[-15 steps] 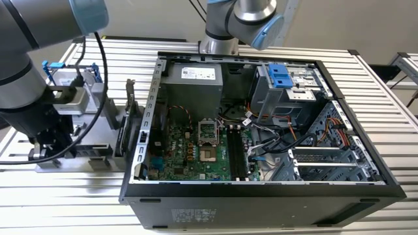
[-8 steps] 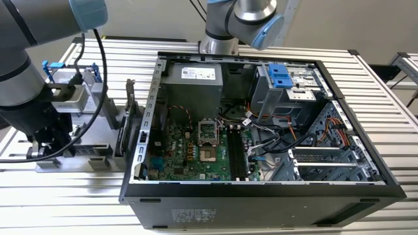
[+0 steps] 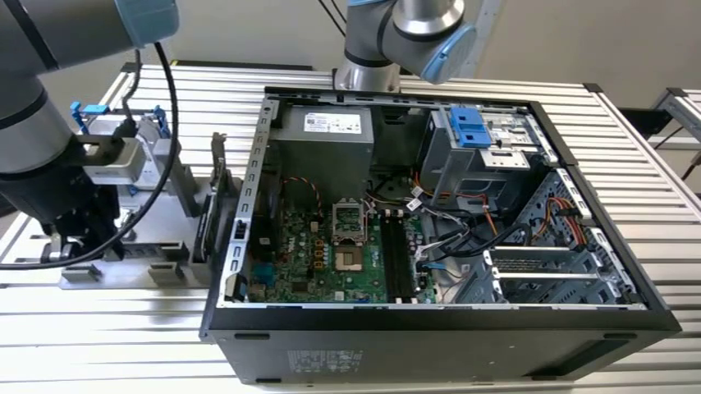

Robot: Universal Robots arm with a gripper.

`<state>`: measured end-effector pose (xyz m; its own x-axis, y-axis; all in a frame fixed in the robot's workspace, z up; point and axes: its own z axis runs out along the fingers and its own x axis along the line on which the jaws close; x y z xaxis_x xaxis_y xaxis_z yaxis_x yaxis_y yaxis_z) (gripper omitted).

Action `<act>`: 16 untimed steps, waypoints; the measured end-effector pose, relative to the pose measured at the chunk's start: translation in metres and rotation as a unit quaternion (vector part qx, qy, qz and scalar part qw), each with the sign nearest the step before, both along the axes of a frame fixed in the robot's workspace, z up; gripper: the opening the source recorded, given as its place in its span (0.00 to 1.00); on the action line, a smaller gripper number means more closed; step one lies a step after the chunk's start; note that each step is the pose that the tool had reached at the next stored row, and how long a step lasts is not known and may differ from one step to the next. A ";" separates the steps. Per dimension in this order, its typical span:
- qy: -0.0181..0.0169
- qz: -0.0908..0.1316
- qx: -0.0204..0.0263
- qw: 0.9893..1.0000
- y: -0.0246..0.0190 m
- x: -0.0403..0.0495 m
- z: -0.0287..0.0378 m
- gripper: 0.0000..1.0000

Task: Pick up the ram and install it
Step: 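Pick up the ram and move it above insertion slot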

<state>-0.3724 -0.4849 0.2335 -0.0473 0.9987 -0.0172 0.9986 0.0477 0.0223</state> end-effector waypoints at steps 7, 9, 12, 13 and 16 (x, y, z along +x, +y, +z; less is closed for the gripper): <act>0.000 0.000 0.000 1.000 0.0000 0.0000 0.0045 0.00; 0.000 0.000 0.000 1.000 0.0000 0.0000 0.0058 0.00; 0.000 0.000 0.000 1.000 0.0000 0.0000 0.0075 0.00; 0.000 0.000 0.000 1.000 0.0000 0.0000 0.0081 0.00; 0.000 0.000 0.000 1.000 0.0000 0.0000 0.0098 0.00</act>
